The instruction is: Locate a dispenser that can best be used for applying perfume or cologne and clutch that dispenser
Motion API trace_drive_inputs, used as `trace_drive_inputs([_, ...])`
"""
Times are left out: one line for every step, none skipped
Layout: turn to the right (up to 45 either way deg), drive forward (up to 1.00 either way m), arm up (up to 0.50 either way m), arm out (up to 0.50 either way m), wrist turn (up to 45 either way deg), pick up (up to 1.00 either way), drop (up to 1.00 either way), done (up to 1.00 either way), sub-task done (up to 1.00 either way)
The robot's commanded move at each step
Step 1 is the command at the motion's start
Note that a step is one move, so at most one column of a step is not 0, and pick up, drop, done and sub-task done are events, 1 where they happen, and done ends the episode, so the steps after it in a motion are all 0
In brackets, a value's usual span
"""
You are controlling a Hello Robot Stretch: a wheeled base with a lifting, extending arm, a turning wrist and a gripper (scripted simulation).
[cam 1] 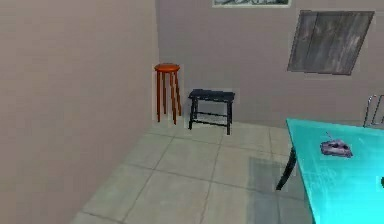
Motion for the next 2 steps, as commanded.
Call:
trace_drive_inputs([-24.0,0.0,0.0,0.0,0.0,0.0,0.0,0.0,0.0])
trace_drive_inputs([0.0,0.15,0.0,0.0,0.0,0.0,0.0,0.0,0.0])
